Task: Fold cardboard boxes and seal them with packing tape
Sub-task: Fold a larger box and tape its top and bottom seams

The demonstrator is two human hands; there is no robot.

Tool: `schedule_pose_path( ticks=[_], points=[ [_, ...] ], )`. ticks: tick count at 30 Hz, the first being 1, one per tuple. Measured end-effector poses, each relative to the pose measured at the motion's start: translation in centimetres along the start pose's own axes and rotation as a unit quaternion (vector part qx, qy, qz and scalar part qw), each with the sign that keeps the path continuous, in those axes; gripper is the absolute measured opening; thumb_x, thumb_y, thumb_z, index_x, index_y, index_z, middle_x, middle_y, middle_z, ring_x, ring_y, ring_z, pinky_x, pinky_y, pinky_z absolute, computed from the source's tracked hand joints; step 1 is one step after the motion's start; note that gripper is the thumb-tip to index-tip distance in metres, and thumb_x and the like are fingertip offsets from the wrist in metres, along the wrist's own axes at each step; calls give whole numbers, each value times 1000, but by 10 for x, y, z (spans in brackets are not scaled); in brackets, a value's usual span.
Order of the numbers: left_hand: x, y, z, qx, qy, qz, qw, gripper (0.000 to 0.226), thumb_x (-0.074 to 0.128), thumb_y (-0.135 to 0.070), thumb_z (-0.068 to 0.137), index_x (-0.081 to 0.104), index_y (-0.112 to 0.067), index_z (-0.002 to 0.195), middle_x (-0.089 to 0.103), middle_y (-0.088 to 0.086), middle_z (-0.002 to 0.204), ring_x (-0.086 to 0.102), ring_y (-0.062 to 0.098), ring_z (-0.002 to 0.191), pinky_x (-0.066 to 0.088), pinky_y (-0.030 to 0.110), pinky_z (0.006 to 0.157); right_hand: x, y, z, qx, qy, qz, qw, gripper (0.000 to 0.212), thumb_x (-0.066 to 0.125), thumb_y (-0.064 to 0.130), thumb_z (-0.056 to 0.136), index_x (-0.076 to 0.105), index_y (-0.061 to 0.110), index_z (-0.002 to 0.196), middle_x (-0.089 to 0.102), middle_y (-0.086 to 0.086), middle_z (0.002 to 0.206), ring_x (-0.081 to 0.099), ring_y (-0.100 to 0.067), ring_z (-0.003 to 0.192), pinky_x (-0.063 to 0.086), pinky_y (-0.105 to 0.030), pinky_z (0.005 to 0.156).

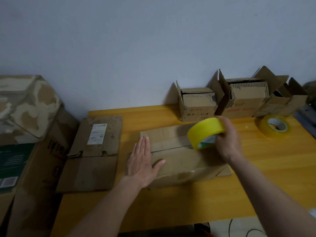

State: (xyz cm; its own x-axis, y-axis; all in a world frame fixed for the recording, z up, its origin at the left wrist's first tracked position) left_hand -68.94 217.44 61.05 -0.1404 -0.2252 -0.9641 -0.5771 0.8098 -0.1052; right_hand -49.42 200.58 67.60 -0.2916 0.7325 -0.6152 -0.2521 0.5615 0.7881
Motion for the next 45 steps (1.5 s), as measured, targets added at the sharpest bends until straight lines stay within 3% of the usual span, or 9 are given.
schedule_pose_path(
  ticks=[3, 7, 11, 16, 20, 27, 33, 38, 45],
  points=[
    [1, -11, 4, -3, 1, -8, 1000, 98, 0, -76, 80, -35, -8, 142, -39, 8, 150, -33, 20, 140, -17, 33, 115, -13, -14, 11, 27, -51, 11, 998, 58, 51, -13, 82, 49, 10, 136, 53, -15, 131, 47, -32, 123, 45, -45, 99],
    [2, -16, 5, -6, -2, 4, 1000, 100, -1, -76, 78, -34, -7, 142, -38, 9, 151, -33, 21, 140, -17, 33, 116, -7, -24, 7, 62, -31, 60, 996, 38, 53, -11, 86, 59, 1, 122, 63, -20, 113, 58, -35, 107, 48, -40, 83],
    [0, -17, 5, -4, -7, 10, 1000, 99, -6, -75, 76, -34, -8, 142, -38, 9, 151, -32, 21, 140, -17, 34, 114, -12, -33, 8, 65, 12, 87, 994, 34, 61, -3, 87, 53, 7, 120, 54, -8, 104, 51, -22, 97, 41, -31, 72],
    [3, -19, 4, 14, -10, 18, 1000, 97, -11, -77, 76, -38, -10, 141, -40, 7, 150, -33, 20, 141, -15, 36, 118, -24, -31, 15, -17, 2, 18, 1000, 42, 49, -15, 80, 50, 11, 113, 51, -6, 94, 50, -27, 89, 39, -33, 64],
    [5, -18, 5, 11, -6, 13, 1000, 109, -32, -81, 58, -38, -10, 140, -38, 7, 151, -32, 20, 140, -18, 34, 114, -54, -34, 28, -41, -79, -84, 992, 59, 52, -15, 78, 52, 19, 127, 51, -13, 120, 49, -36, 107, 45, -43, 77],
    [4, -33, 6, -4, -3, 13, 1000, 101, -15, -77, 70, -36, -7, 141, -37, 9, 151, -31, 20, 141, -17, 34, 116, -76, -52, 43, -78, -86, -258, 959, 57, 55, -9, 82, 48, 19, 132, 43, -15, 127, 45, -40, 112, 38, -40, 68],
    [1, -38, 5, -5, 1, 20, 1000, 101, -13, -78, 73, -36, -8, 141, -37, 9, 150, -31, 20, 140, -19, 34, 114, -87, -62, 47, -105, -64, -365, 923, 50, 61, -5, 81, 48, 14, 125, 41, -18, 124, 41, -40, 108, 34, -38, 60],
    [0, -41, 6, -7, -4, 7, 1000, 101, -11, -78, 72, -35, -8, 141, -37, 8, 150, -31, 19, 140, -19, 33, 113, -85, -77, 54, -62, -54, -370, 925, 46, 57, -4, 82, 45, 14, 123, 39, -17, 120, 38, -37, 107, 34, -38, 60],
    [1, -41, 6, -11, 3, -2, 1000, 113, -35, -82, 51, -39, -9, 138, -39, 6, 149, -32, 19, 140, -18, 33, 113, -72, -85, 61, -38, -33, -358, 932, 49, 56, -5, 83, 43, 16, 125, 38, -16, 123, 37, -37, 110, 36, -38, 62]
  ],
)
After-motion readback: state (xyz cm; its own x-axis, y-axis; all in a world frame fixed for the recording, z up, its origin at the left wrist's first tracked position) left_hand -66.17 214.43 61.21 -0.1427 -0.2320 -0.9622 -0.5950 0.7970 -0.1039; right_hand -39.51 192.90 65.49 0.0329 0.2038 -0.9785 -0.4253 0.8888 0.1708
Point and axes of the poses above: each hand's wrist, its own z-axis towards the middle knuckle, its own x-axis out of the palm, y = z × x, the point moved 1 cm from there along z, towards the middle knuckle
